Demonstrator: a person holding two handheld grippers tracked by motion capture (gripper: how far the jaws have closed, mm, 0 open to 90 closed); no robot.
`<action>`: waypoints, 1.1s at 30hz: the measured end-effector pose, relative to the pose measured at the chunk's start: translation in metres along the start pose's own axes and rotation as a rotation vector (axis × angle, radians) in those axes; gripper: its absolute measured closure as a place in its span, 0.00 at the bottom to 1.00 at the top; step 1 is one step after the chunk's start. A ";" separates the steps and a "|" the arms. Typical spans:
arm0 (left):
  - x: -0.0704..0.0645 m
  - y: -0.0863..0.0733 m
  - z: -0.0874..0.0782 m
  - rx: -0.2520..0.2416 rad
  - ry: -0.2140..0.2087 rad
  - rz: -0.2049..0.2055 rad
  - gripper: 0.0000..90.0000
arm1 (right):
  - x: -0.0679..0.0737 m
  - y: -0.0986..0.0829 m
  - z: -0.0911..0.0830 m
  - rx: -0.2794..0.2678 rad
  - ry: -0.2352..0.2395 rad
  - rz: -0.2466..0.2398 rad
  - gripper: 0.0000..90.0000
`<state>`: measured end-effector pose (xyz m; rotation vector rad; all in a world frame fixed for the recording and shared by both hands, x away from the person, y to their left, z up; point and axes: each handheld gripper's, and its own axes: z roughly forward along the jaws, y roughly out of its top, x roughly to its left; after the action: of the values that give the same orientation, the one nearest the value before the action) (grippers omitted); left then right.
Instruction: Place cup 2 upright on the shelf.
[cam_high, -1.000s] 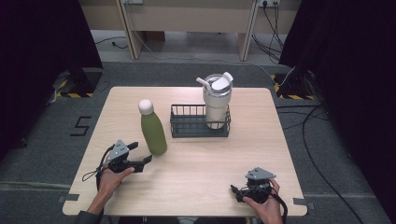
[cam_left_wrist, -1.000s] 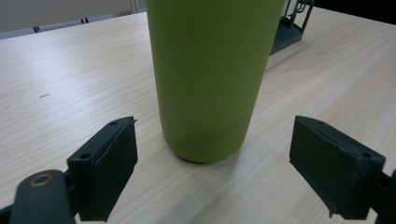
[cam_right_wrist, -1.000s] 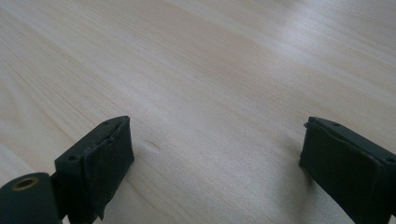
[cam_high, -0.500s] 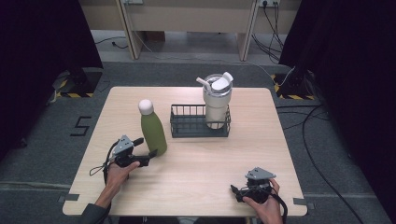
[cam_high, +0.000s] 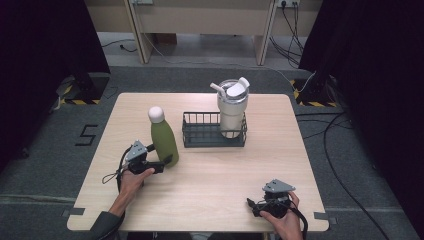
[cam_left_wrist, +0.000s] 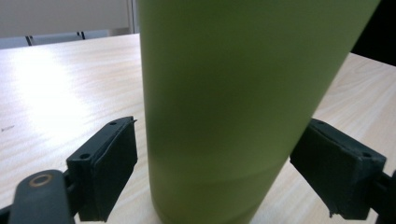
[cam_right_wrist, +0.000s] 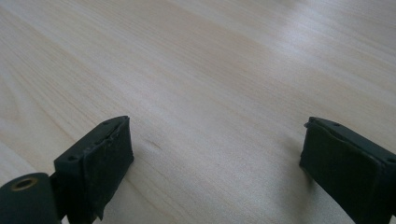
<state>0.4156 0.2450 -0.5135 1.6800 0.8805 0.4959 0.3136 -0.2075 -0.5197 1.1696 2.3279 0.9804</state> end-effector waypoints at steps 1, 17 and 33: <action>0.000 0.001 0.002 -0.002 -0.002 0.003 0.16 | 0.000 0.000 0.000 0.000 0.000 0.000 0.10; 0.001 0.002 0.019 -0.028 -0.010 0.000 0.18 | 0.000 0.000 0.000 0.000 0.000 -0.001 0.10; -0.002 0.002 0.020 -0.031 0.013 0.032 0.22 | 0.000 0.000 0.000 0.000 0.000 0.000 0.10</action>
<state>0.4285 0.2305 -0.5173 1.6665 0.8520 0.5408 0.3136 -0.2075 -0.5196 1.1696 2.3281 0.9802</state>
